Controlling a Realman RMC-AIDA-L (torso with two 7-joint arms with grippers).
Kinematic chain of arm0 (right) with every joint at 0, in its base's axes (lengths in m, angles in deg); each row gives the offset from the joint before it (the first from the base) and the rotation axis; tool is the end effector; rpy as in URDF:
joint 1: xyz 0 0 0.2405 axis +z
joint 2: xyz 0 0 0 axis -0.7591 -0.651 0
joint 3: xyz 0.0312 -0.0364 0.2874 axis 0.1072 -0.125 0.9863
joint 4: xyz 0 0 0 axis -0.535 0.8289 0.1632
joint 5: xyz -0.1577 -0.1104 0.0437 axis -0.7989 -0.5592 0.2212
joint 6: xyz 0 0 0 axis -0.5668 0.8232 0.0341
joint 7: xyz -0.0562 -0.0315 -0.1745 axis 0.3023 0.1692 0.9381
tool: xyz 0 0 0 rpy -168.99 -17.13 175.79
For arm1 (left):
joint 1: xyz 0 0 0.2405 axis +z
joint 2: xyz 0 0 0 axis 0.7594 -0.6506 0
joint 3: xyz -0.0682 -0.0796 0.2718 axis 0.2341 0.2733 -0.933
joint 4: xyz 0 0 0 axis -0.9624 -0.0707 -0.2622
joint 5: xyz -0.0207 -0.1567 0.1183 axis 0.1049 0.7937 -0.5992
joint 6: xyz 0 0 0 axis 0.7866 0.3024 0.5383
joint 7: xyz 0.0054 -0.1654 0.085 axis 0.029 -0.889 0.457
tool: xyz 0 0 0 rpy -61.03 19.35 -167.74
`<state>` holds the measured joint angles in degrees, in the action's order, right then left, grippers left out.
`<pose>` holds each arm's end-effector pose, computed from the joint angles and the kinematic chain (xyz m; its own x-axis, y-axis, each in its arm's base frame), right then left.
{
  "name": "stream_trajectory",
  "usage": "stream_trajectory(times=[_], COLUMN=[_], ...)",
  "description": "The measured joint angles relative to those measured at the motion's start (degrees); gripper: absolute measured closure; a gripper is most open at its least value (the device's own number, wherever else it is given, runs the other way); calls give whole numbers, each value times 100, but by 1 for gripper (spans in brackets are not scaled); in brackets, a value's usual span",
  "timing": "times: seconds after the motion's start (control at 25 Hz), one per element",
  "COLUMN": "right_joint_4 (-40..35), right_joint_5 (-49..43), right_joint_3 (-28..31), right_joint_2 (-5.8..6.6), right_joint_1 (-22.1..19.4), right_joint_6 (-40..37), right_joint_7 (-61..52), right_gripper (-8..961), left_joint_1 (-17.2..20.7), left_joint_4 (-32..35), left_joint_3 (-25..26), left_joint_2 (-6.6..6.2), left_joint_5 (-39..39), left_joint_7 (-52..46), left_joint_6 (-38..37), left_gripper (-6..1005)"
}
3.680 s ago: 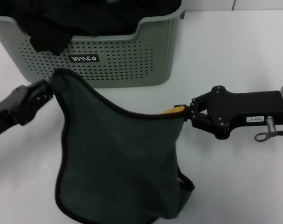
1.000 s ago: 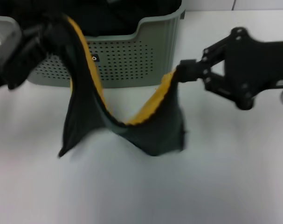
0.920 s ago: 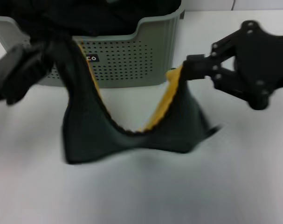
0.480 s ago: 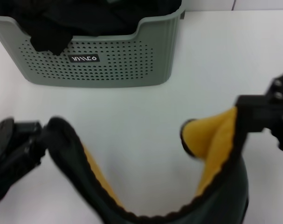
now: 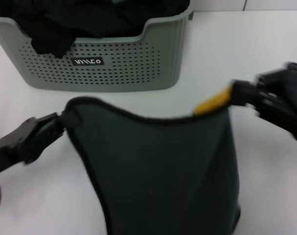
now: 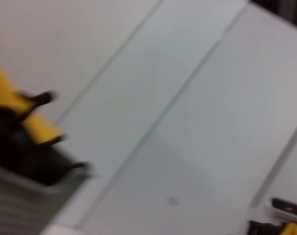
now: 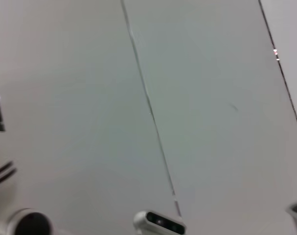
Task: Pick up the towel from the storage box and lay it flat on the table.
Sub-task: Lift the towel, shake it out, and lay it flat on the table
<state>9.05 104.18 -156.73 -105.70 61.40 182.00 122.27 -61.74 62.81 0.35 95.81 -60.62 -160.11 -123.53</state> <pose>0.1601 0.2585 0.0139 0.6159 -0.1771 -0.7677 -0.1623 -0.9820 0.0963 -0.2794 0.2379 -0.0066 0.2424 0.4853 0.8401 0.5985 -0.7563 0.2642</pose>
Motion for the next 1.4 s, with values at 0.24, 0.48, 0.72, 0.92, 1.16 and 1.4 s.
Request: stream_trajectory(times=[0.24,0.48,0.72,0.92,1.16,1.4], right_joint_4=[3163,3837,3864,3945,4156,4129], right_joint_5=[-212,-285,-263,-208,552,797], right_joint_3=[114,101,115,5,-788,-1135], right_joint_2=[-5,-66,-89,-97,-100,-101], right_joint_1=[1899,2308,2277,2256,2433,2538], right_joint_6=[-364,-1595,-2386,-3134,-3735,-3847], right_joint_7=[1301,2271,2570,2762,3138,3210], right_gripper=[930,927,923,920,916,912], left_joint_1=[-344,-599,-503,-424,-456,-576], left_joint_4=[-212,-233,-206,-189,-180,-181], left_joint_3=[171,182,334,534,548,521], left_joint_2=[-11,101,55,44,43,98], left_joint_5=[-171,-144,-127,-126,-152,-257], left_joint_7=[157,196,197,181,189,239], left_joint_6=[1459,2840,3146,3001,2826,2840], left_gripper=[979,979,979,979,978,978])
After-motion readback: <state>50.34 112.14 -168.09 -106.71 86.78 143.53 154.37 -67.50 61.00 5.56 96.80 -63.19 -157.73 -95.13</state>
